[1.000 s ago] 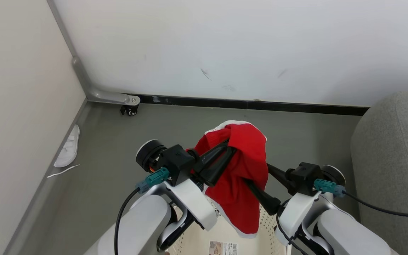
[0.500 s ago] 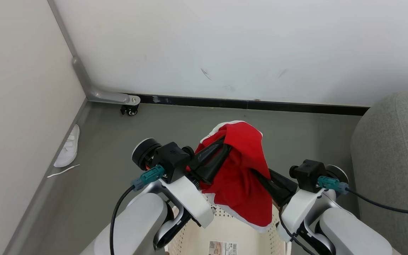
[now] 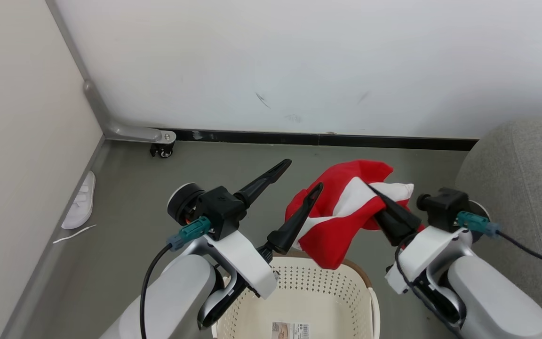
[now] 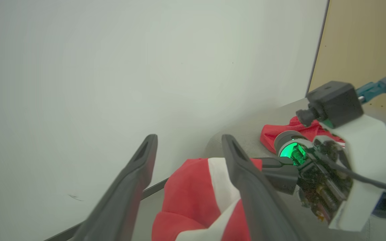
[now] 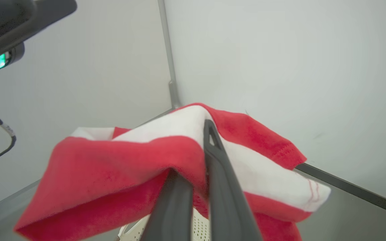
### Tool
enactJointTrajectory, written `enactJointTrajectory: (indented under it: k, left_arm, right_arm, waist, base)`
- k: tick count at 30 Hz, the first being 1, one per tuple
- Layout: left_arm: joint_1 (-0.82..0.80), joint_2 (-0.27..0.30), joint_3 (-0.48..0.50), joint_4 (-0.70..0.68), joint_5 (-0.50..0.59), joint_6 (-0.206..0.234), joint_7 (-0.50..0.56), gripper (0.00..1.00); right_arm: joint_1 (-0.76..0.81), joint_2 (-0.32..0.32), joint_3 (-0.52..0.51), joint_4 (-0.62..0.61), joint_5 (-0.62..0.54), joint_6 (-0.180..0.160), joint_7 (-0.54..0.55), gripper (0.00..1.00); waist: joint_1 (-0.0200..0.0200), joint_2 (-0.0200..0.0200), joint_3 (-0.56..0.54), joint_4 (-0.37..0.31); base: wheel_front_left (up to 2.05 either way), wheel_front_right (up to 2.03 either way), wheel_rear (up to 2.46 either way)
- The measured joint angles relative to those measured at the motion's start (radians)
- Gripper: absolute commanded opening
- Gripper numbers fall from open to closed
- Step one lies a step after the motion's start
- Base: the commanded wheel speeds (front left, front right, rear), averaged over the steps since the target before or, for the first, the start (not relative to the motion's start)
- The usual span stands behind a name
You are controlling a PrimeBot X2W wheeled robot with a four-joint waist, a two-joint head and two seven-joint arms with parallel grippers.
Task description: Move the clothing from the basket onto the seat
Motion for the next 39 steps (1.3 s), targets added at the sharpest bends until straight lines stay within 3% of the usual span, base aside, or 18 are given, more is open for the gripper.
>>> enactJointTrajectory:
  k: [22, 39]
  left_arm:
    - [0.011, 0.023, -0.004, 0.024, -0.001, 0.010, -0.003, 1.00]
    - [0.048, 0.023, -0.093, 0.006, -0.001, 0.003, -0.021, 1.00]
  right_arm:
    - [0.050, -0.070, -0.259, -0.138, -0.060, 0.000, 0.000, 0.00]
    - [0.152, -0.096, -0.397, -0.250, -0.115, 0.000, 0.000, 0.00]
  waist:
    - [0.0000, 0.0000, 0.001, -0.056]
    - [0.0000, 0.0000, 0.009, -0.158]
  base:
    - [0.00, 0.00, 0.00]
    - [0.00, 0.00, 0.00]
